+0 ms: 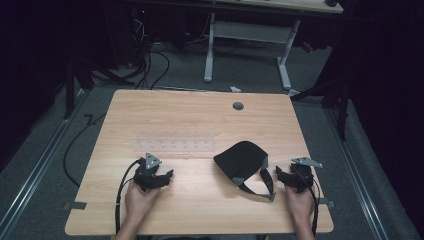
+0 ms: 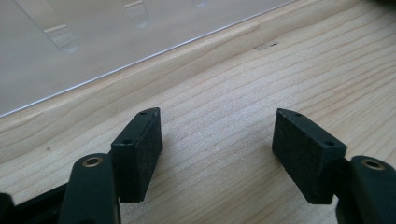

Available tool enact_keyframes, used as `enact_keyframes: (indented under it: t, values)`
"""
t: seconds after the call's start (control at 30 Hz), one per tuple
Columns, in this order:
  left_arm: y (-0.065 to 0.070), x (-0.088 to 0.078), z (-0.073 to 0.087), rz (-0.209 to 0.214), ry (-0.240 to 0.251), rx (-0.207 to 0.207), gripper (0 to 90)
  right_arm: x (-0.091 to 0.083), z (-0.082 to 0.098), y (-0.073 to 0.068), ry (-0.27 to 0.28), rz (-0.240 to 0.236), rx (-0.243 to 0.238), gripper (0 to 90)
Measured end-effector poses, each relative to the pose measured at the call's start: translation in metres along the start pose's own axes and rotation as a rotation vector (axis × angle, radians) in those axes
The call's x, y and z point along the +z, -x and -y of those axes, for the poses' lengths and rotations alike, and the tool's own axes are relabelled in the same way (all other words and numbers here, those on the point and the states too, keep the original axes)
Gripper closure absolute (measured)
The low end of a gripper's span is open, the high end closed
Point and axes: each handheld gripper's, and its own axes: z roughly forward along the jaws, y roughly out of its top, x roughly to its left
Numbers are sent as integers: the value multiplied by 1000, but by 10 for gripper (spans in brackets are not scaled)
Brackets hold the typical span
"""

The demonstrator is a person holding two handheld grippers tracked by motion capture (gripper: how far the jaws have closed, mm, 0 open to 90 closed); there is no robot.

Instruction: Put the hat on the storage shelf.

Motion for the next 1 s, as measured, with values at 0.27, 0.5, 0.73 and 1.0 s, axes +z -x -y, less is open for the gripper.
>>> enact_keyframes:
  t: [0.27, 0.5, 0.73, 1.0]
  values:
    - [0, 0, 0, -3, 1, -1, 332, 0, 0, 0, 0, 0, 1, 351]
    - [0, 0, 0, -6, 1, -2, 330, -1, 0, 5, 12, -38, 33, 359]
    - [0, 0, 0, -7, 1, -2, 327, 0, 0, 0, 3, -13, -3, 379]
    - [0, 0, 0, -4, -1, -1, 318, -1, 1, 2, 14, -27, 9, 462]
